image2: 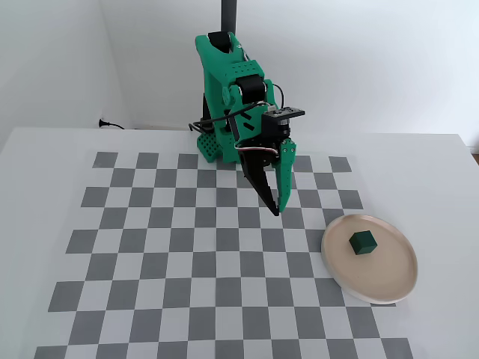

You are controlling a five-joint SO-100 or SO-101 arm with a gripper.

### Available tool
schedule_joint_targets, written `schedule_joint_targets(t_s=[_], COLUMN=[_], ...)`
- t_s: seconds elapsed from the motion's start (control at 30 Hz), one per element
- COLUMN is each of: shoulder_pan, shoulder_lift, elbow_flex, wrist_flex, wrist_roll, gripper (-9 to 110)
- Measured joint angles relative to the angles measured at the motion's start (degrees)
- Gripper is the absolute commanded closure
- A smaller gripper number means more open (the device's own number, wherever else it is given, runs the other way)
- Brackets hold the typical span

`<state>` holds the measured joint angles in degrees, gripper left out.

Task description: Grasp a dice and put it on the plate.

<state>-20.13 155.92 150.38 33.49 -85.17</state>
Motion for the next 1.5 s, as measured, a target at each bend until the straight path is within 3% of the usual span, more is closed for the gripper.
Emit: schedule_joint_targets(t_s=[0.73, 0.97, 1.17, 1.37, 1.5], shoulder_pan=[7.65, 9.4, 9.58, 12.22, 14.06], shoulder_lift=[31.82, 34.37, 34.54, 34.54, 34.54], elbow_flex=[20.57, 21.27, 21.27, 21.88, 23.99], wrist_flex=[8.26, 9.4, 12.13, 14.33, 14.33], wrist_roll=[9.93, 14.94, 25.14, 44.12, 48.43], gripper=[106, 106, 106, 106, 106])
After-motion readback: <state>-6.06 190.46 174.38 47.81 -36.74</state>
